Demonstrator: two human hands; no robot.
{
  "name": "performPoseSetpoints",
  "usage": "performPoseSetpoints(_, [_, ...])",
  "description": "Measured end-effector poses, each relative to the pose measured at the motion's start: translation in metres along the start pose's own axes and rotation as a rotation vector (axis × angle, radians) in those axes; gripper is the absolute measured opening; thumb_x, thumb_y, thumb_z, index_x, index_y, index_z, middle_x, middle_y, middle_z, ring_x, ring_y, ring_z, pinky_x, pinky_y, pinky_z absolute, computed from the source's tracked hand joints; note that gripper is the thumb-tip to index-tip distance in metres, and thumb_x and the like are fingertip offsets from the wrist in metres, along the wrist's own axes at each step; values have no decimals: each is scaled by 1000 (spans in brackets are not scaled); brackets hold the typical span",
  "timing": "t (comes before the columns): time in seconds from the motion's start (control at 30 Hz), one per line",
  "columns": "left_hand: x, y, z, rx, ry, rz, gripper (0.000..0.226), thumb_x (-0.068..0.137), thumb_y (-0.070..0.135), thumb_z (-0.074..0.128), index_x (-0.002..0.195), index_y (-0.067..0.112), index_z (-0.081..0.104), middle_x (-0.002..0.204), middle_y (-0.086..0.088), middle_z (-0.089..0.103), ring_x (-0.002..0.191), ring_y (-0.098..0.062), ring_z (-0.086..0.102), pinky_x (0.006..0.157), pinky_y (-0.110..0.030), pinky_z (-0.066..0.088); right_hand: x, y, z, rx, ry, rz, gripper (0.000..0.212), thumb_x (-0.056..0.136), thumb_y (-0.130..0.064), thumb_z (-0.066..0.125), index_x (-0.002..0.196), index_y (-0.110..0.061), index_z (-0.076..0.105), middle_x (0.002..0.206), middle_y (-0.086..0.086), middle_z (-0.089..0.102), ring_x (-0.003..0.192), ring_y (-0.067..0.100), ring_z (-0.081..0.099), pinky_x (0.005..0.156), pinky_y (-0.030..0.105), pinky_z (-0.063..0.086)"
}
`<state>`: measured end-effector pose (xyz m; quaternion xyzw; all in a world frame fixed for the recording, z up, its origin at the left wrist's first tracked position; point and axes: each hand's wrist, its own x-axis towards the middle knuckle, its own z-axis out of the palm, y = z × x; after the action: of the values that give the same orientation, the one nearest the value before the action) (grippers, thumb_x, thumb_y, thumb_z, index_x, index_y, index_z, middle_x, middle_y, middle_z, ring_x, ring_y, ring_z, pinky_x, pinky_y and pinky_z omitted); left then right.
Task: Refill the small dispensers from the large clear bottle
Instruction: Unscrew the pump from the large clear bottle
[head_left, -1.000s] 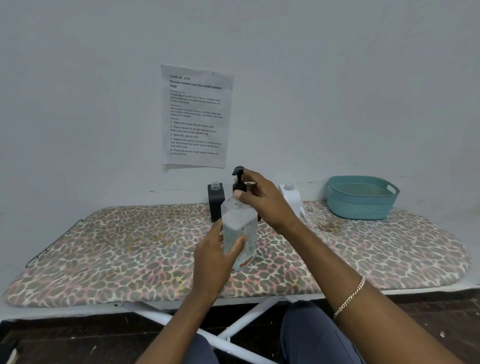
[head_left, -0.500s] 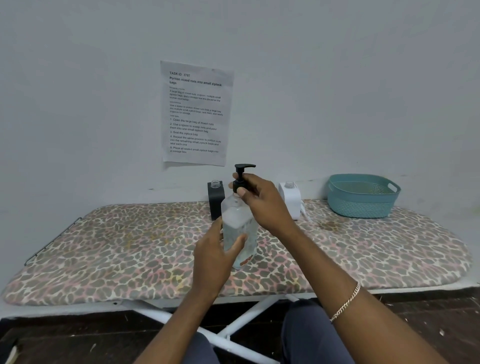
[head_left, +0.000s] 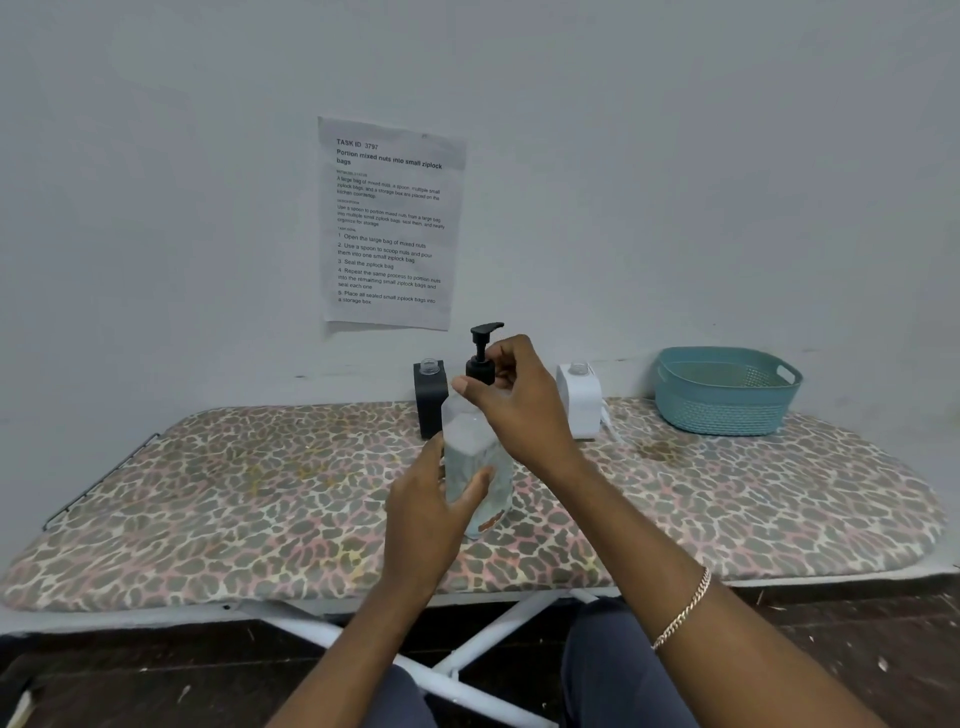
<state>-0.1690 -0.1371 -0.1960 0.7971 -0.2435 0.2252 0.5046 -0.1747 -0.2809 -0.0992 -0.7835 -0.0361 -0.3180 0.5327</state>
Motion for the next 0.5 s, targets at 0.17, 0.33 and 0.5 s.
performPoseSetpoints(0.17, [1, 0, -1, 4, 14, 5, 55, 93, 51, 75, 142, 33, 57, 107, 30, 66, 92, 21, 62, 79, -7, 52, 1, 5, -7, 4, -78, 4, 36, 105, -18, 63, 141, -14, 62, 131, 0, 71, 123, 14, 66, 110, 44, 52])
performPoseSetpoints(0.33, [1, 3, -1, -12, 18, 6, 53, 93, 47, 77, 140, 39, 55, 105, 33, 65, 95, 22, 63, 77, -2, 49, 0, 5, -9, 80, -97, 11, 47, 103, -33, 68, 147, -25, 55, 135, -8, 62, 125, 8, 61, 109, 35, 52])
performPoseSetpoints(0.5, [1, 2, -1, -4, 13, 4, 56, 93, 50, 75, 144, 37, 56, 110, 34, 65, 97, 16, 65, 83, -12, 55, 2, 0, 5, -47, 27, -15, 57, 77, -59, 87, 113, -32, 51, 110, -7, 58, 98, 6, 59, 79, 14, 49])
